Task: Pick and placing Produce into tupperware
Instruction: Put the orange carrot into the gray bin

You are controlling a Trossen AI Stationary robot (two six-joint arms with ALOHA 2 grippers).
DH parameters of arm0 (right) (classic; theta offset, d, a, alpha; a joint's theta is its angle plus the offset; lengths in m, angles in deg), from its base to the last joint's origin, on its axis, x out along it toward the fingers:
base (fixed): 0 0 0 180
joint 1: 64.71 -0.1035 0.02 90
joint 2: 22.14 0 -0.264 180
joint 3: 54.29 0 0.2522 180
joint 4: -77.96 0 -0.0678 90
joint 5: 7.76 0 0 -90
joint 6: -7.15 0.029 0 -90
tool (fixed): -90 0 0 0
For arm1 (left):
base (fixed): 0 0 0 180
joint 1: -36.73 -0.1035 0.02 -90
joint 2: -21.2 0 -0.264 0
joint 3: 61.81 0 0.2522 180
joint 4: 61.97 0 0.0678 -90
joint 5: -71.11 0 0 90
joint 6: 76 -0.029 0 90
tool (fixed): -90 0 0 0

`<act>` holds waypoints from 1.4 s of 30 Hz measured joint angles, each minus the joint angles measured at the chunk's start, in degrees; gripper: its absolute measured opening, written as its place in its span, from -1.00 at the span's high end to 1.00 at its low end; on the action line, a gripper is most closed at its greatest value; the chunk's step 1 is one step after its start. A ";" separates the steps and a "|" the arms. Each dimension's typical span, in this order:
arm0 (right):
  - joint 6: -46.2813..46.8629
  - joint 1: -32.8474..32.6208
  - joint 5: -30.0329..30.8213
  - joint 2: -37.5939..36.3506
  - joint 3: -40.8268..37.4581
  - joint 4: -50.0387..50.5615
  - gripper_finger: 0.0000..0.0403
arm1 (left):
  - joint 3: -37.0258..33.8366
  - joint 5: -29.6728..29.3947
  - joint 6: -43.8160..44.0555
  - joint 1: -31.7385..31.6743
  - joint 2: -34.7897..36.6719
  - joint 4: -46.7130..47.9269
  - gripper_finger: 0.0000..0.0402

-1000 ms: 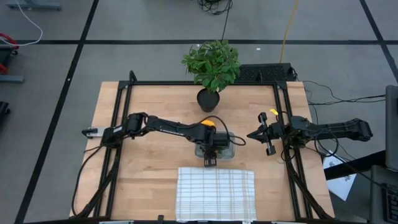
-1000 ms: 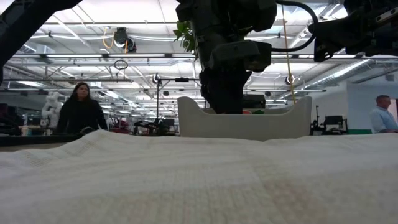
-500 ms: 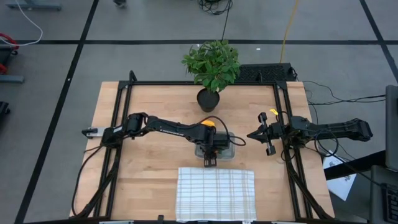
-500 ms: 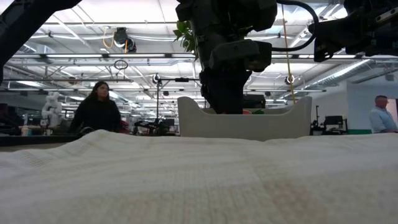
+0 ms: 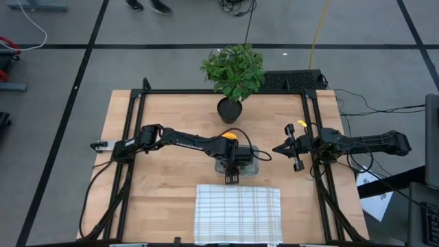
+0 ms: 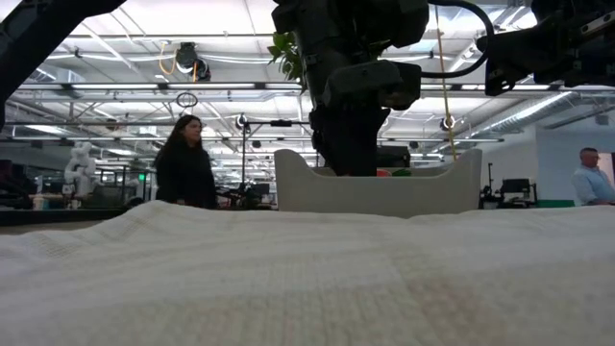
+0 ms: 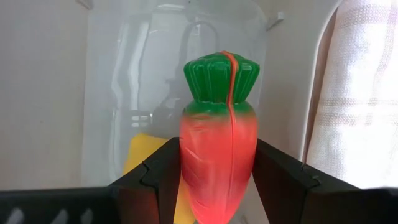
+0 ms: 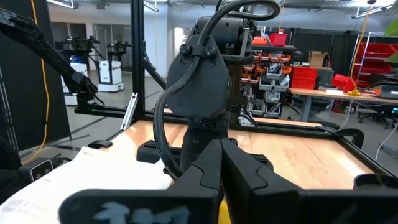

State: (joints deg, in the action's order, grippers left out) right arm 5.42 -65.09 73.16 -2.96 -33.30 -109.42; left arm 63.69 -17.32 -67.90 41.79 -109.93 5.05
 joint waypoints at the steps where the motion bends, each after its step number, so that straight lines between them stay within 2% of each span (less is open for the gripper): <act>1: 0.00 0.00 0.02 0.02 -0.01 -0.02 1.00 | 0.00 0.00 0.00 0.00 0.00 0.00 0.13; 42: 0.00 0.00 0.02 0.01 0.00 0.00 1.00 | 0.00 1.66 0.07 0.11 0.02 -0.83 0.13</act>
State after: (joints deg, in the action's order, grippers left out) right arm 5.42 -65.09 73.18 -2.95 -33.30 -109.42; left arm 63.69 -15.66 -67.83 41.90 -109.91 4.22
